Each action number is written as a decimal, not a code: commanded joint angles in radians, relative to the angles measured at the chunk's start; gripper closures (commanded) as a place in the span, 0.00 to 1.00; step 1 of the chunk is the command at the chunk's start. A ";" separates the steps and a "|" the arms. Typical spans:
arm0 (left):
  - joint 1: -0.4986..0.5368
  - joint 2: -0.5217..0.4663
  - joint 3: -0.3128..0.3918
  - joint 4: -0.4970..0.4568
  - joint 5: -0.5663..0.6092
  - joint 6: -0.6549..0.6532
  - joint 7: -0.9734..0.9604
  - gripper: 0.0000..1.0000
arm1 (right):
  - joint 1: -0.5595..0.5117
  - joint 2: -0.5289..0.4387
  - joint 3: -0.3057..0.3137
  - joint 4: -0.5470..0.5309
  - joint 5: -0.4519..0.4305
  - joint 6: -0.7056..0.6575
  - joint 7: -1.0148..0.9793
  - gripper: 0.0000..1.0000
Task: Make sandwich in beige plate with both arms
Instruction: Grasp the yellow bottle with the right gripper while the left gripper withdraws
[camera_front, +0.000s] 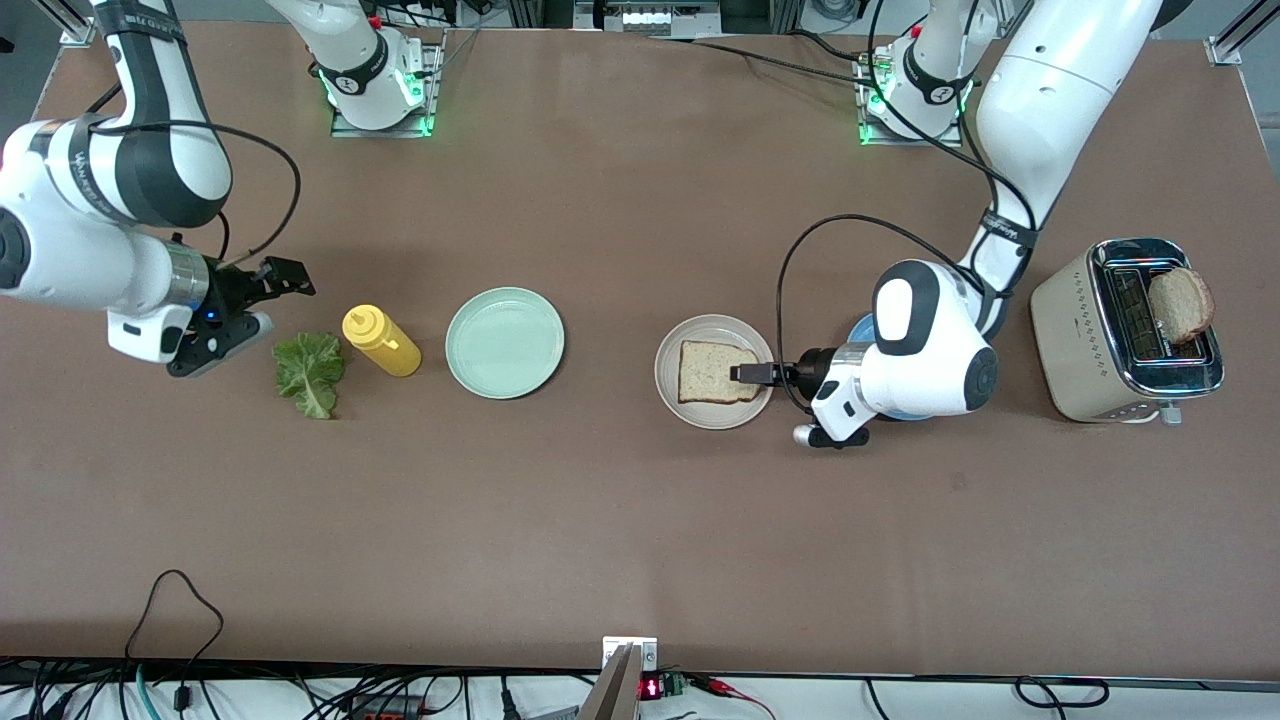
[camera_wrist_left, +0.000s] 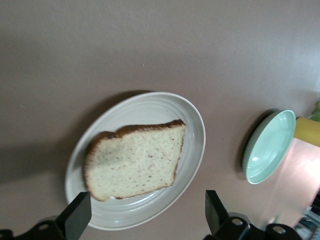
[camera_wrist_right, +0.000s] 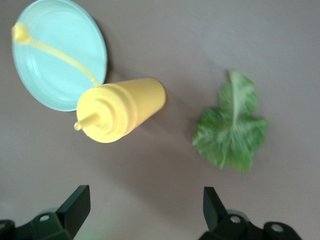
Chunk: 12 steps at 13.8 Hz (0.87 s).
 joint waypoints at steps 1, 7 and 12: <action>0.021 -0.085 0.011 -0.008 0.085 -0.078 -0.009 0.00 | -0.043 -0.103 0.011 -0.182 0.119 0.130 -0.283 0.00; 0.077 -0.223 0.049 -0.006 0.281 -0.229 -0.010 0.00 | -0.126 -0.052 0.011 -0.289 0.456 0.259 -1.004 0.00; 0.182 -0.277 0.048 0.072 0.558 -0.316 -0.009 0.00 | -0.189 0.066 0.011 -0.289 0.761 0.249 -1.478 0.00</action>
